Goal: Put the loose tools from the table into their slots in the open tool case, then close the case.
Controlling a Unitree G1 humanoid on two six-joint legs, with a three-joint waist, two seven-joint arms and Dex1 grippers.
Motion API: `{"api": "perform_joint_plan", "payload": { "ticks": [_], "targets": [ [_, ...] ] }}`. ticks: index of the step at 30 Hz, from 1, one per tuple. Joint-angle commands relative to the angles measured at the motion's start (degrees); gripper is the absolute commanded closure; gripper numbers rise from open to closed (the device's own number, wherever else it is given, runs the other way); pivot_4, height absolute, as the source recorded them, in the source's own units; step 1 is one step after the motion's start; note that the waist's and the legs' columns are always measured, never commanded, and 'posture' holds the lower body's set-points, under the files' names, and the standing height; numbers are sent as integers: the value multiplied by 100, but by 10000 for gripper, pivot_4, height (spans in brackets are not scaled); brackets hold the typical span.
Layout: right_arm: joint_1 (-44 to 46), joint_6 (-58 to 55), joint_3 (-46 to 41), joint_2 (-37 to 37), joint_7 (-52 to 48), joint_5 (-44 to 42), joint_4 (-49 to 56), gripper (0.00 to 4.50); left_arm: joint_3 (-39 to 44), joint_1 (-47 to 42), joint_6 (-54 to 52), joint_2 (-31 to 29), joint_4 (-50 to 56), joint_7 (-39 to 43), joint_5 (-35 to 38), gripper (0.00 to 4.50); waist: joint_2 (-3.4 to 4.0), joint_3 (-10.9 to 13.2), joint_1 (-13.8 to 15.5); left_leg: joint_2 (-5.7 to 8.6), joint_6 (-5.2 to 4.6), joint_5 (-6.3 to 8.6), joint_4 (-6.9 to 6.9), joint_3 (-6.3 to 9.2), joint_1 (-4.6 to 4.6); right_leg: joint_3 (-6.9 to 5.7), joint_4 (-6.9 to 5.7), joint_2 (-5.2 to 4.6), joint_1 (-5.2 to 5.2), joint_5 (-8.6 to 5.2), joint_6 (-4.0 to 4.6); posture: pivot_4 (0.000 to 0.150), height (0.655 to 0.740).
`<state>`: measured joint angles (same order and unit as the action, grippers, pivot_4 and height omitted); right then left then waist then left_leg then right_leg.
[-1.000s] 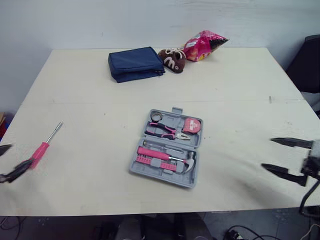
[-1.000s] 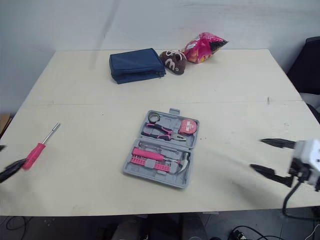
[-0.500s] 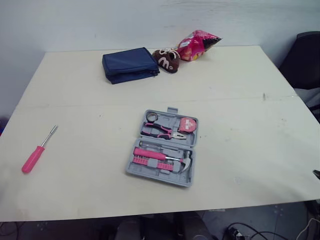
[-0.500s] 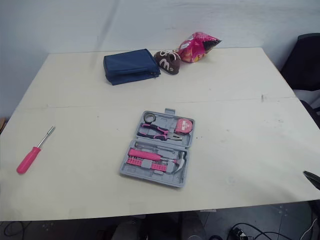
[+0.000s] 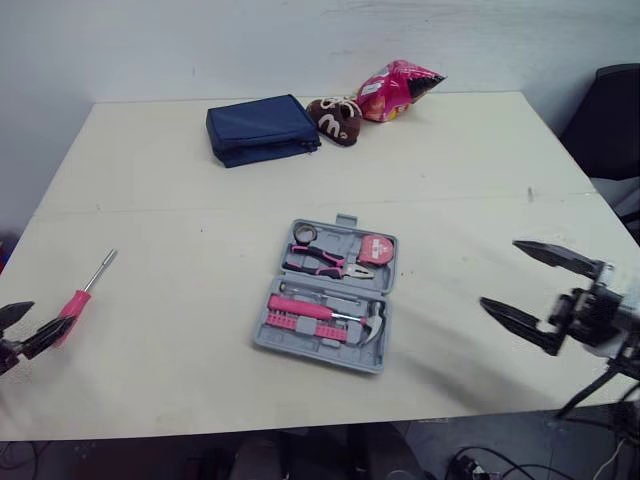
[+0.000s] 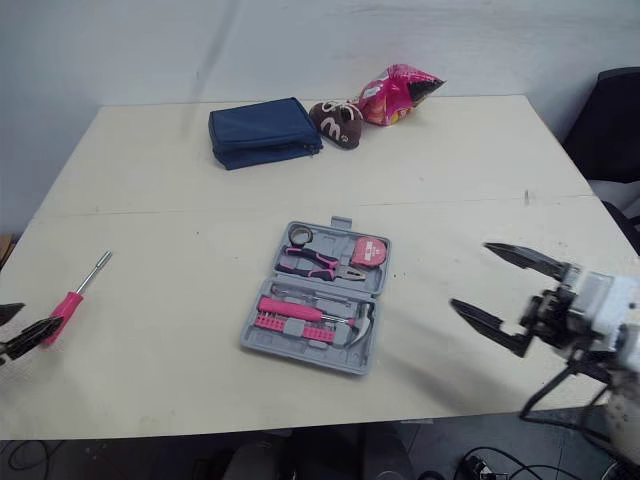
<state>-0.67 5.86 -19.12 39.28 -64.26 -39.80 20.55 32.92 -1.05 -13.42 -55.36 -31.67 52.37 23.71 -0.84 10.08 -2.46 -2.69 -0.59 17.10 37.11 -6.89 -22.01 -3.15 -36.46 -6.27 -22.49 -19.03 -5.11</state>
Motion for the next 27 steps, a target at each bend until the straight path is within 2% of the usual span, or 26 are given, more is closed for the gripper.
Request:
{"api": "perform_joint_plan", "payload": {
  "ticks": [1, 8, 13, 14, 15, 18, 22, 27],
  "targets": [
    [139, -147, 304, -61, 109, -123, 576, 261, -286, -385, -136, -165, -117, -339, -323, 0, -3, -2, 51, 1, 0, 0, 0, -1, -2, 0, 0, 0, -2, 0, 0, 1500, 7400],
    [222, -243, 691, -191, 96, -146, 1013, 261, -774, -939, -597, -263, -606, -600, -735, 0, -17, -7, 94, 6, -1, 0, 17, -15, -11, -60, -5, -11, -4, 1, -2, 1500, 7400],
    [193, -236, 821, -180, 49, -116, 1184, 261, -984, -1020, -642, -245, -719, -541, -868, 0, -19, -8, 94, 3, -6, 1, 15, -12, -5, -71, -14, -11, -4, 1, -1, 1500, 7400],
    [158, -225, 824, -186, 39, -111, 1197, 0, -1010, -1044, -651, -202, -704, -532, -863, 5351, -18, -8, 94, 4, -6, 1, 14, -12, -4, -71, -16, -11, -4, 1, -1, 1500, 7400],
    [127, -211, 828, -192, 31, -104, 1205, 0, -1040, -1063, -651, -164, -692, -507, -853, 7680, -18, -8, 94, 4, -5, 0, 14, -12, -3, -71, -17, -11, -4, 1, -1, 1500, 7400],
    [73, -181, 844, -195, 27, -85, 1225, 0, -1144, -1005, -561, -120, -670, -537, -940, 20583, -18, -8, 95, 3, -5, -2, 14, -11, -1, -71, -25, -11, -5, 0, 0, 1500, 7400],
    [71, -224, 855, -165, 79, -106, 1307, 0, -1164, -854, -510, -142, -566, -491, -922, 39224, -15, -10, 92, 3, -5, -4, 15, -12, 6, -68, -35, -11, -3, -1, 2, 1500, 7400],
    [71, -183, 710, -36, -21, -20, 1153, 0, -933, -738, 171, -83, 86, -286, -705, 39578, -15, -10, 89, 1, -3, -3, 10, -18, 17, -61, -38, -17, -1, -3, 6, 1500, 7400]
  ]
}}
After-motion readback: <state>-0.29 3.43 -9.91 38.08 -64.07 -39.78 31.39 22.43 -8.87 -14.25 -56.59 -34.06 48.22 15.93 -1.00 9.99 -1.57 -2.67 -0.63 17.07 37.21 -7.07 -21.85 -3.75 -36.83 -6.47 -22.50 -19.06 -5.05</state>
